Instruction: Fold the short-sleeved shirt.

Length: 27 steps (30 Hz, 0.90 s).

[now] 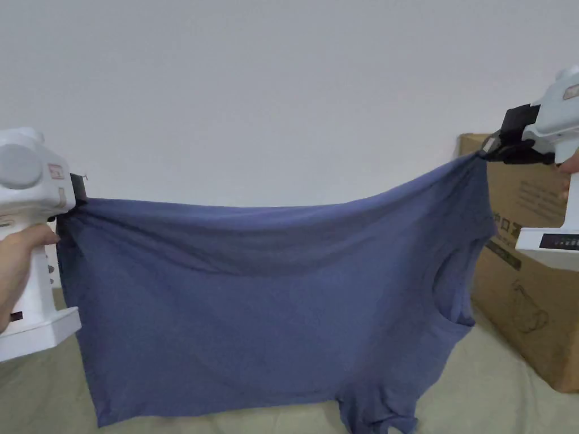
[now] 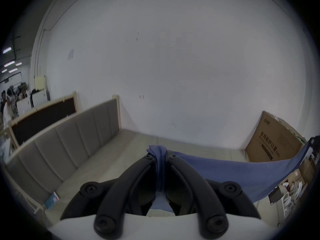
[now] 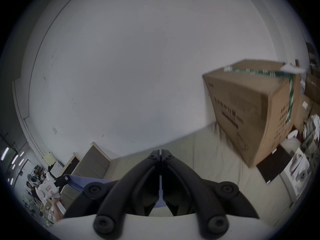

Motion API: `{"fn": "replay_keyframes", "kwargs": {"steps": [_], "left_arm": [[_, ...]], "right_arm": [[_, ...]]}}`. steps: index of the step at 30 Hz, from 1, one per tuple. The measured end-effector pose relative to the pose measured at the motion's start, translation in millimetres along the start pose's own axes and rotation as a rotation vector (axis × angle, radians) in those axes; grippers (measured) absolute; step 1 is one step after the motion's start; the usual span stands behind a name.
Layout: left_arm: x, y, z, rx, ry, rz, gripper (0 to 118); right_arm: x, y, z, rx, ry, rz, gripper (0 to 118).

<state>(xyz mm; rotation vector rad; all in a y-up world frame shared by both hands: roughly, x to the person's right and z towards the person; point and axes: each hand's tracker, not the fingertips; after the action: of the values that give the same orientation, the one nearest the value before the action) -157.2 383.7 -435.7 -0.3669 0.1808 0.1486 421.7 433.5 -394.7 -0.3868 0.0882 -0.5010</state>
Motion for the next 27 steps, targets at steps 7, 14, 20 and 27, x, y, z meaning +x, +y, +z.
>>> {"fn": "replay_keyframes", "kwargs": {"steps": [7,14,20,27], "left_arm": [[-14.1,-134.5,-45.9,-0.214,0.046,-0.057,8],[-30.0,-263.8,-58.8,-0.454,0.022,-0.022,8],[-66.2,-302.4,-19.3,-0.473,0.011,0.024,8],[-96.9,-317.6,76.1,-0.458,-0.012,0.007,8]], "right_arm": [[78.7,-102.4,-61.0,-0.211,-0.068,-0.064,1],[150.5,-213.5,-78.9,-0.391,-0.142,-0.097,1],[198.4,-272.8,-36.8,-0.453,-0.176,-0.159,1],[206.3,-313.5,50.2,-0.521,-0.152,-0.102,1]]}}
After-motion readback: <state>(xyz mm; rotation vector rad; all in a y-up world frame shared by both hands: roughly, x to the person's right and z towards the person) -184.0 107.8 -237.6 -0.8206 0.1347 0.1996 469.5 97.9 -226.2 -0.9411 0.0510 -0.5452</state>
